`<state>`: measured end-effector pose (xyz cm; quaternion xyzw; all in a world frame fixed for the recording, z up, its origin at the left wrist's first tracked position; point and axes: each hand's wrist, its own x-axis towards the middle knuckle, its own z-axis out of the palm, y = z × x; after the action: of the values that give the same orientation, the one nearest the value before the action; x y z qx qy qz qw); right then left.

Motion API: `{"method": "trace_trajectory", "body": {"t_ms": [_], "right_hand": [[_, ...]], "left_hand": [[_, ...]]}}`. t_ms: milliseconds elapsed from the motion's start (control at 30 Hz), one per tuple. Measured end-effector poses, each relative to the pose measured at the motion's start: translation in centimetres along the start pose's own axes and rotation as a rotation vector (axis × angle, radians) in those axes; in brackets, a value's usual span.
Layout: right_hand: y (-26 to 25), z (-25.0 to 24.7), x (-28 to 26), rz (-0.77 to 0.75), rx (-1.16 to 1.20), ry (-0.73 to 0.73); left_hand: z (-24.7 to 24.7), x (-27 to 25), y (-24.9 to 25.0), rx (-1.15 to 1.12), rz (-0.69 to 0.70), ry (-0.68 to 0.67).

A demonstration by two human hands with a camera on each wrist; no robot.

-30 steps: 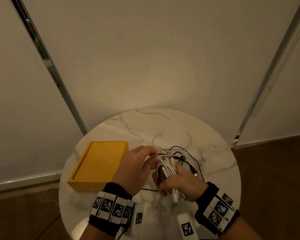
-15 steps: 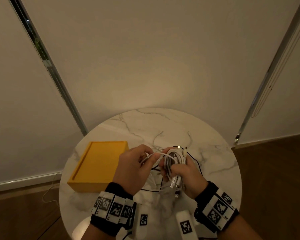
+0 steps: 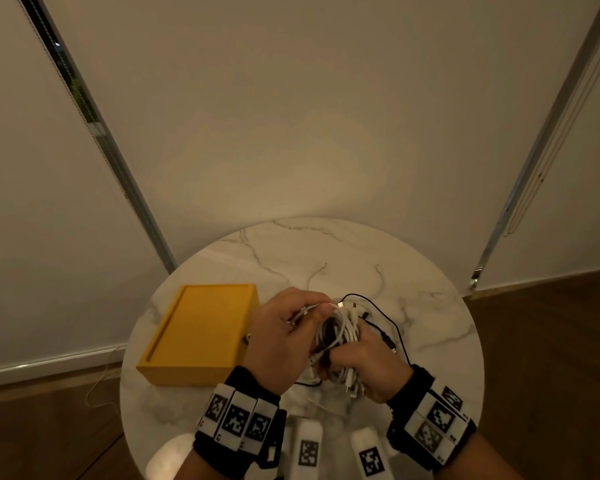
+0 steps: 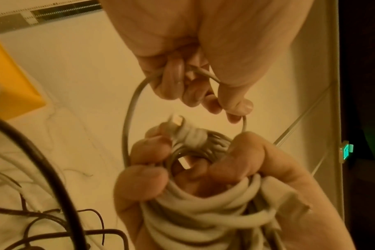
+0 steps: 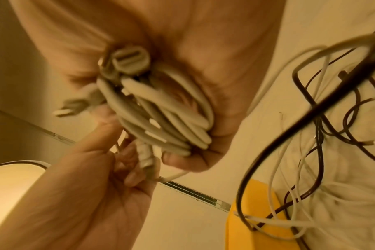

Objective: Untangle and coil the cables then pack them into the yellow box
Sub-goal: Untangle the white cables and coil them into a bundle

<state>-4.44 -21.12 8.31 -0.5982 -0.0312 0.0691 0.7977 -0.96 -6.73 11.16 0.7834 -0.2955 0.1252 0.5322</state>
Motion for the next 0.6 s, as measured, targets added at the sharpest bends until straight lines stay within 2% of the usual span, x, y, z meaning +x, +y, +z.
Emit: {"method": "trace_trajectory", "body": {"t_ms": [167, 333, 400, 467, 600], "right_hand": [[-0.1, 0.0, 0.0, -0.105, 0.177, 0.075], [0.2, -1.2, 0.4, -0.071, 0.336, 0.137], [0.3, -1.5, 0.4, -0.065, 0.409, 0.139], [0.5, -1.7, 0.4, -0.060, 0.474, 0.127], [0.7, -1.9, 0.5, -0.028, 0.532, 0.078]], "left_hand": [[0.1, -0.2, 0.1, -0.043, -0.132, -0.032], [-0.1, -0.6, 1.0, -0.214, -0.303, -0.061], [-0.1, -0.6, 1.5, -0.296, -0.351, -0.034], [-0.3, -0.5, 2.1, -0.401, -0.371, 0.011], [-0.5, -0.5, 2.6, -0.568, -0.315, 0.117]]}}
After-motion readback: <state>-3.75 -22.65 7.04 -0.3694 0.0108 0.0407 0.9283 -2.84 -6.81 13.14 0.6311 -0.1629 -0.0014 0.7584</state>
